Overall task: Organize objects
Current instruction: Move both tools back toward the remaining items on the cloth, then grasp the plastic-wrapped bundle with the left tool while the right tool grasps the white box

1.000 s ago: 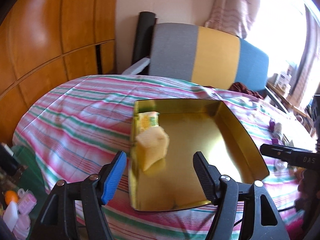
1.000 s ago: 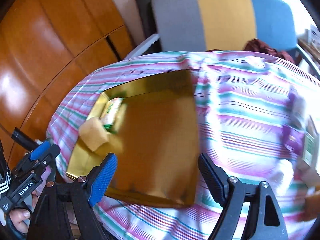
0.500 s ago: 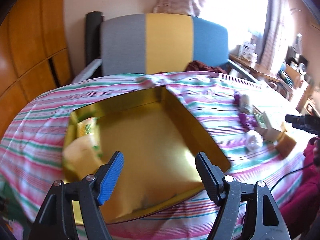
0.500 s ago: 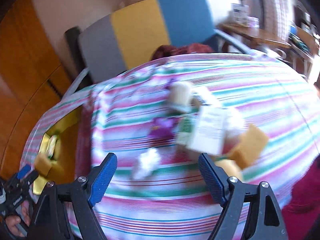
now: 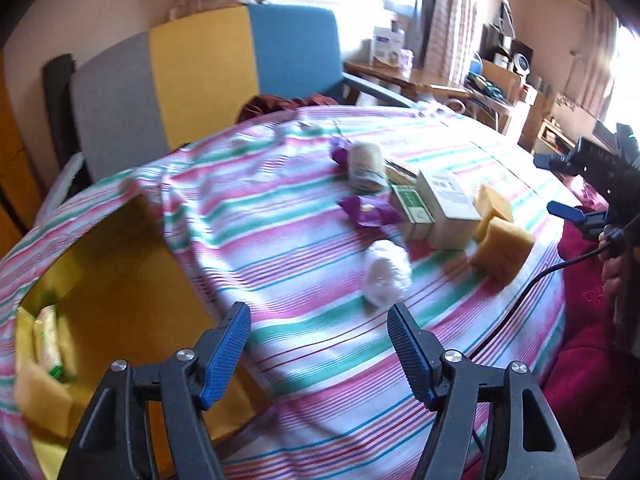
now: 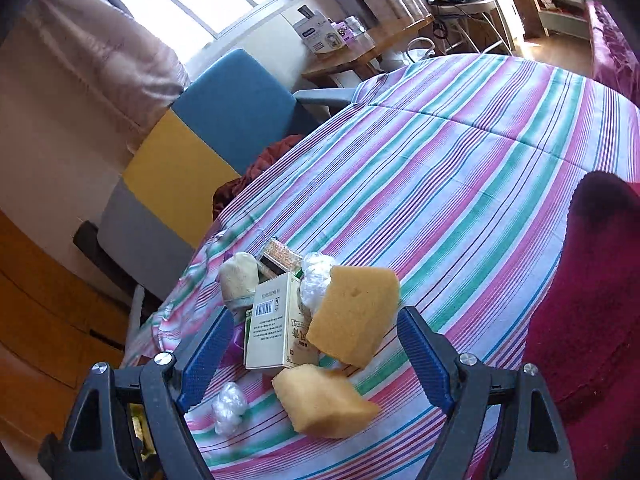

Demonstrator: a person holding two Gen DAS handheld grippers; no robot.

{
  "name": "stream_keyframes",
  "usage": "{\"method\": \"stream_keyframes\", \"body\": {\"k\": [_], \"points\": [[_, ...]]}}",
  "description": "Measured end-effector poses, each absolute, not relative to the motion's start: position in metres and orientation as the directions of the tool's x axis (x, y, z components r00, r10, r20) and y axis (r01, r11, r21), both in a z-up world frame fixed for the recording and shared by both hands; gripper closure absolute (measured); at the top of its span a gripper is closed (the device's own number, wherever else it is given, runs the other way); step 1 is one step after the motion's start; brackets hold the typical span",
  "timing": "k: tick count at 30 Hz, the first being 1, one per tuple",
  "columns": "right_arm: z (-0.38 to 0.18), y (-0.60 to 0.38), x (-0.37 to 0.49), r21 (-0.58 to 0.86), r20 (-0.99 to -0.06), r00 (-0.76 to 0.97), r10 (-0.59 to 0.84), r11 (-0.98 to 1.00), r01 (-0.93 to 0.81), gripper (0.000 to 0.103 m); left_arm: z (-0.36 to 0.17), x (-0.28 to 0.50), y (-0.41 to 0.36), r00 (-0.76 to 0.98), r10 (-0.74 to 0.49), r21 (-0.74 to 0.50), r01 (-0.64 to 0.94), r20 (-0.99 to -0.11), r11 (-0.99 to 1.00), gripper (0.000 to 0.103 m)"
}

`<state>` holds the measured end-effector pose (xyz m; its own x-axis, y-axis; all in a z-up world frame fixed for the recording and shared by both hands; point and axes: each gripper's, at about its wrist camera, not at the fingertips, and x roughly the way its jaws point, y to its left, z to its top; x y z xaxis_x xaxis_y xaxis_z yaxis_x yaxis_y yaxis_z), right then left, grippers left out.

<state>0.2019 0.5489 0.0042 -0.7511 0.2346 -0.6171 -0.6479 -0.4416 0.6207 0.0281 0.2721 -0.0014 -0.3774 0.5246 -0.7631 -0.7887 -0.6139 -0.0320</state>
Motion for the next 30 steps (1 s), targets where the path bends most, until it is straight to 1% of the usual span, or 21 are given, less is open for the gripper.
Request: {"method": "stream_keyframes", "body": {"k": [5,14,16,17,19,25,30], "points": [[0.002,0.549,0.202,0.631,-0.617,-0.757,0.216,-0.439,-0.640,0.017,-0.029,0.020,0.310,-0.286,0.497,-0.094,-0.788,-0.819,-0.609,0.035],[0.000,0.547,0.196,0.613,-0.633,-0.750,0.191,-0.469,-0.636,0.017,-0.049,0.009,0.367,-0.291,0.484,-0.068,-0.800,-0.825,-0.597,0.035],[-0.001,0.547,0.195,0.612,-0.637,-0.749,0.184,-0.469,-0.636,0.017,-0.061,0.002,0.374,-0.281,0.476,-0.077,-0.794,-0.833,-0.603,0.041],[-0.002,0.547,0.194,0.611,-0.639,-0.747,0.181,-0.470,-0.637,0.017,-0.070,-0.001,0.376,-0.269,0.459,-0.083,-0.786,-0.847,-0.613,0.052],[-0.002,0.547,0.192,0.605,-0.646,-0.742,0.178,-0.473,-0.640,0.017,-0.073,0.002,0.373,-0.332,0.470,-0.035,-0.787,-0.818,-0.616,0.063],[-0.001,0.540,0.176,0.548,-0.684,-0.712,0.160,-0.532,-0.646,0.017,-0.076,0.001,0.363,-0.326,0.512,-0.062,-0.795,-0.795,-0.603,0.064],[-0.001,0.527,0.148,0.462,-0.750,-0.652,0.113,-0.615,-0.639,0.017,-0.076,0.002,0.361,-0.328,0.523,-0.060,-0.802,-0.787,-0.594,0.064]]}}
